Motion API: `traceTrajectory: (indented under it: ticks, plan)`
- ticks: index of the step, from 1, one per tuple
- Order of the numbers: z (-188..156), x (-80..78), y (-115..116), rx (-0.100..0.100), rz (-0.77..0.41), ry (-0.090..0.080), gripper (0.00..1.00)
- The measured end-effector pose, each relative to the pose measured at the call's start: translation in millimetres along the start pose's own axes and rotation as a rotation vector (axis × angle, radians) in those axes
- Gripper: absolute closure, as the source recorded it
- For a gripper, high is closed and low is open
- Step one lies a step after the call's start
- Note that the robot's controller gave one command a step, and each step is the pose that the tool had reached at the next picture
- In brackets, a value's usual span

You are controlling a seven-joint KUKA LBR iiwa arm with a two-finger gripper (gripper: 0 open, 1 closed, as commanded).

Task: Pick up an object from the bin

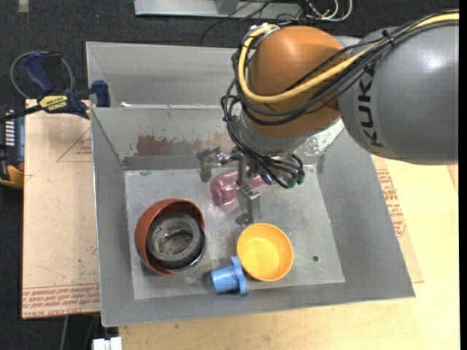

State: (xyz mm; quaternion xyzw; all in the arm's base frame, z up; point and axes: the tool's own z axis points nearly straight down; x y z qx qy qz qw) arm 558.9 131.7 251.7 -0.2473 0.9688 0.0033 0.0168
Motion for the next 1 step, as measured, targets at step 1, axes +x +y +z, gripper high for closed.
traceTrajectory:
  ticks: [1]
  plan:
    - [17.9, -53.9, -58.1, 0.009, -0.017, -0.016, 0.0]
